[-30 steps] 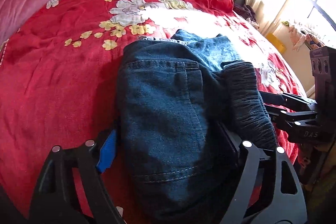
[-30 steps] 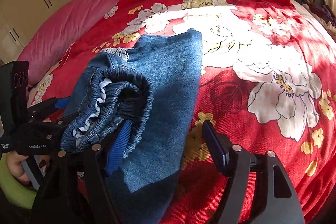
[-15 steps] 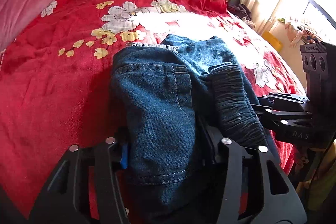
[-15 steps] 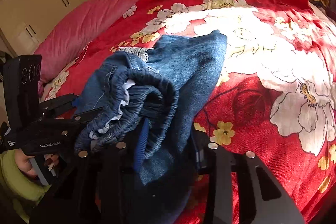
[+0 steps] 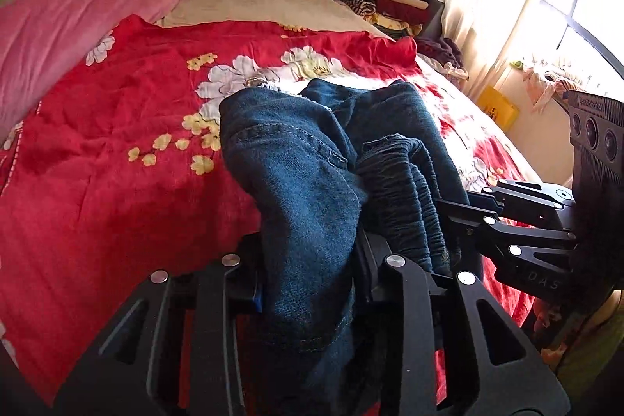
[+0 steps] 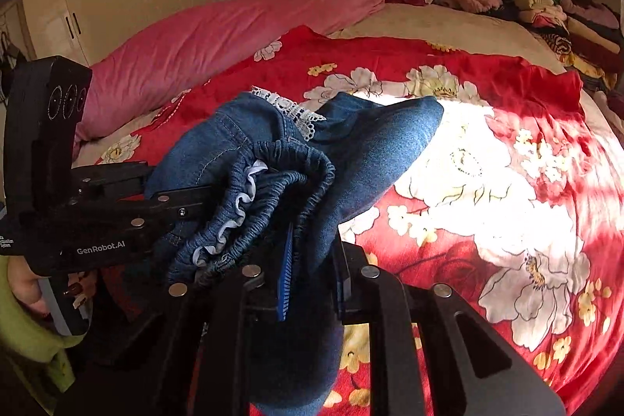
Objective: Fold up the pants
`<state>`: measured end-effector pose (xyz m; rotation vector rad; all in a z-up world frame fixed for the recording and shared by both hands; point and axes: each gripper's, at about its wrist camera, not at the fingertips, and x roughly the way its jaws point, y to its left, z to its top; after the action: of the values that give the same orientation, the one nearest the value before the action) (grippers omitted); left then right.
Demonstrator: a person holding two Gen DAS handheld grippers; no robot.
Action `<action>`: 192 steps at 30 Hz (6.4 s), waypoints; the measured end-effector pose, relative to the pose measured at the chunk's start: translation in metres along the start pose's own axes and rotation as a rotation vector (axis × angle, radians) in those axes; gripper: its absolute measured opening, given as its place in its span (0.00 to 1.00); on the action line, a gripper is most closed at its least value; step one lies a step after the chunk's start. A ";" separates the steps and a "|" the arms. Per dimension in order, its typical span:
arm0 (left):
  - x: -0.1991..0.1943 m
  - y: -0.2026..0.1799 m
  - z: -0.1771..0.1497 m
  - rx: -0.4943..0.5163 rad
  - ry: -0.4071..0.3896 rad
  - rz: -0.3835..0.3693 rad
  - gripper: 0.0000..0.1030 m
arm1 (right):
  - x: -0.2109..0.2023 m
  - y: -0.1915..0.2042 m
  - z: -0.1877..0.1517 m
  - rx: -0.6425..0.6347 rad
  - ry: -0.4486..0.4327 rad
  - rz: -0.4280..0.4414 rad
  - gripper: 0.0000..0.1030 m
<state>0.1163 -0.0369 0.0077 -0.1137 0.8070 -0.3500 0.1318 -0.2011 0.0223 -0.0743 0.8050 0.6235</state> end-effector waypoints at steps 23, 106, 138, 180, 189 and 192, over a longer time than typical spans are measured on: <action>0.021 0.009 0.046 -0.009 -0.056 0.063 0.25 | 0.036 -0.024 0.053 -0.004 -0.019 -0.032 0.15; 0.002 0.028 0.035 -0.076 -0.025 0.207 0.91 | 0.001 -0.041 0.042 0.140 -0.079 -0.233 0.96; -0.062 -0.003 0.025 -0.026 -0.128 0.212 0.91 | -0.071 -0.002 0.032 0.096 -0.203 -0.232 0.96; -0.077 -0.011 -0.061 -0.019 -0.086 0.219 0.91 | -0.099 0.026 -0.052 0.104 -0.224 -0.252 0.96; -0.058 -0.011 -0.081 -0.020 -0.039 0.211 0.91 | -0.074 0.024 -0.077 0.109 -0.139 -0.246 0.96; -0.051 -0.006 -0.084 -0.035 -0.015 0.223 0.91 | -0.060 0.021 -0.087 0.118 -0.097 -0.263 0.96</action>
<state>0.0219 -0.0224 -0.0137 -0.0584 0.8024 -0.1240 0.0328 -0.2390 0.0066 -0.0402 0.7217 0.3283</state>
